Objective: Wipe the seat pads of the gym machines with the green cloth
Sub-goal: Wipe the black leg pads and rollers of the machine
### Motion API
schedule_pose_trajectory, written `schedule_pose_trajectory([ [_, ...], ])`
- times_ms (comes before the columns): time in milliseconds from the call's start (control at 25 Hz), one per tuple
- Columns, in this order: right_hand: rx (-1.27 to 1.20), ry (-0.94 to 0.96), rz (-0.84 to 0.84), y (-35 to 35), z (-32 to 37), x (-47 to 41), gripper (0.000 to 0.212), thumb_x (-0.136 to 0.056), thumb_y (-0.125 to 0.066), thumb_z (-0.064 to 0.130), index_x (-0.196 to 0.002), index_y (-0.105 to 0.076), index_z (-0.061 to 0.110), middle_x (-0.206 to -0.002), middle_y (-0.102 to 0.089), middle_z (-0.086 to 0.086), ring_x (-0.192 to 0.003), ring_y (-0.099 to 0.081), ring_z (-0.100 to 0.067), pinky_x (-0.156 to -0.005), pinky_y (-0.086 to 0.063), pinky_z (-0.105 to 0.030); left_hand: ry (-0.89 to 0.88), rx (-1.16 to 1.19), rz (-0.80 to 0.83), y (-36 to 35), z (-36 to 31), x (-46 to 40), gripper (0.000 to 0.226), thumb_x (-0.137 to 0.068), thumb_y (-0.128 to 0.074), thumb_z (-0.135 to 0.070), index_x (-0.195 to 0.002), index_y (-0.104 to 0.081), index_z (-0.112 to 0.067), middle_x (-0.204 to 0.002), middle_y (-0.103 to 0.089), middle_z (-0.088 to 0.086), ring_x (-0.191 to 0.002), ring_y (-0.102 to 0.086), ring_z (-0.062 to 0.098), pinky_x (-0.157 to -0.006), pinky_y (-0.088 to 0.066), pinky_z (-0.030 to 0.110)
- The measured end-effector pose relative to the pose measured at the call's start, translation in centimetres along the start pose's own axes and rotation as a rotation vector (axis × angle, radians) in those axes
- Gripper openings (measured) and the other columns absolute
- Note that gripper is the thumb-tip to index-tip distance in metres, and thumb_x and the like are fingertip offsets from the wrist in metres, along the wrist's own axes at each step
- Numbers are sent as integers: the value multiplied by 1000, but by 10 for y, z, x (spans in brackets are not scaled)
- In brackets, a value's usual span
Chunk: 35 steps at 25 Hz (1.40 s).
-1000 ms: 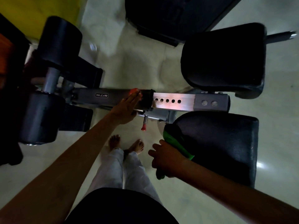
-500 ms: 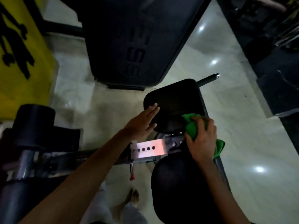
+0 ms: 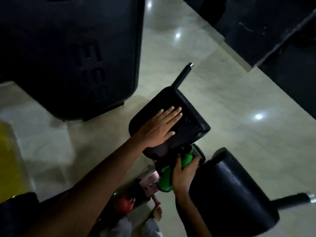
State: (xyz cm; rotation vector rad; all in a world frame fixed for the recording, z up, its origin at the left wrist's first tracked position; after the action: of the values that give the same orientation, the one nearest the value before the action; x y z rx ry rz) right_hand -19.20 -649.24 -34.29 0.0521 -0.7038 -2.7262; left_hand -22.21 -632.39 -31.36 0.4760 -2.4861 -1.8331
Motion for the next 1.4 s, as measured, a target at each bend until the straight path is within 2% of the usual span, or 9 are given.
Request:
schedule_pose_trajectory([
  [80, -143, -11, -168, 22, 15, -36, 53, -77, -51, 40, -115, -46, 4, -109, -53, -16, -103, -53, -30, -91, -39, -30, -33, 50, 37, -2, -1, -14, 73, -92, -57, -31, -151, -20, -10, -159, -12, 5, -146, -13, 23, -115, -20, 42],
  [200, -98, -10, -307, 49, 42, -91, 45, -82, -57, 26, -118, -46, 0, -113, -51, -21, -103, -51, -29, -90, -36, -30, -18, 81, 1, -4, 1, -14, 72, -90, -58, -32, -150, -22, -11, -159, -16, 4, -146, -15, 21, -114, -27, 44],
  [360, 72, 140, -142, 33, 60, -75, 48, -80, -67, 8, -123, -47, 0, -120, -43, -20, -105, -44, -25, -89, -33, -22, -28, 101, -10, -4, -1, -10, 69, -90, -43, -35, -151, -20, -12, -159, -14, 2, -147, -11, 19, -113, -30, 45],
  [480, 460, 429, -59, 19, 81, -82, 52, -72, -74, 17, -117, -52, 5, -114, -47, -21, -95, -49, -37, -76, -46, -40, 6, 123, -1, -5, 2, -10, 69, -92, -38, -41, -152, -17, -15, -160, -9, -2, -147, -6, 15, -115, -24, 43],
  [640, 828, 585, 117, -16, 118, -121, 42, -80, -65, 36, -114, -54, 12, -110, -49, -17, -93, -52, -36, -66, -39, -37, 80, 168, -59, -12, 2, -3, 65, -94, -38, -35, -151, -15, -15, -159, -6, -2, -147, -4, 14, -116, -21, 43],
  [800, 638, 464, 500, -35, 115, -170, 36, -83, -58, 39, -113, -54, 18, -109, -50, -8, -96, -56, -33, -72, -42, -33, 188, 214, -91, -16, 3, 2, 70, -94, -36, -43, -152, -10, -14, -159, 3, -1, -147, 5, 13, -118, -13, 39],
  [960, 481, 578, 590, -9, 102, -154, 61, -66, -46, 53, -115, -57, 18, -107, -50, -3, -93, -58, -26, -77, -47, -34, 367, 297, -155, -1, 20, -16, 84, -89, -33, -60, -150, 2, -14, -158, 12, 0, -146, 13, 14, -117, 8, 24],
  [1160, 545, 575, 597, -32, 108, -175, 53, -70, -51, 45, -118, -56, 21, -108, -49, -1, -93, -58, -24, -72, -41, -28, 397, 146, -188, 4, 32, -47, 81, -96, -17, -60, -150, -1, -2, -159, 7, 12, -147, 8, 23, -120, -6, 38],
  [1400, 481, 540, 671, -84, 127, -203, 51, -69, -52, 41, -116, -55, 21, -107, -49, -1, -94, -56, -24, -78, -47, -37, 375, 78, -213, -5, 34, -48, 81, -98, -18, -56, -147, -10, 7, -158, -3, 21, -147, -2, 30, -118, -13, 41],
])
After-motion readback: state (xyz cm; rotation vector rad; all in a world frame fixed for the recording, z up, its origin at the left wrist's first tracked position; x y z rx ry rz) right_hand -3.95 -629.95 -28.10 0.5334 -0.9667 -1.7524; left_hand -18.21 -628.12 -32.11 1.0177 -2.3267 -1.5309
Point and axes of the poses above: each hand's wrist, its own x-axis away from the middle knuckle, its own y-axis out of the back of the hand, z = x × y, the point moved 9 cm from there along -x, towards the middle knuckle
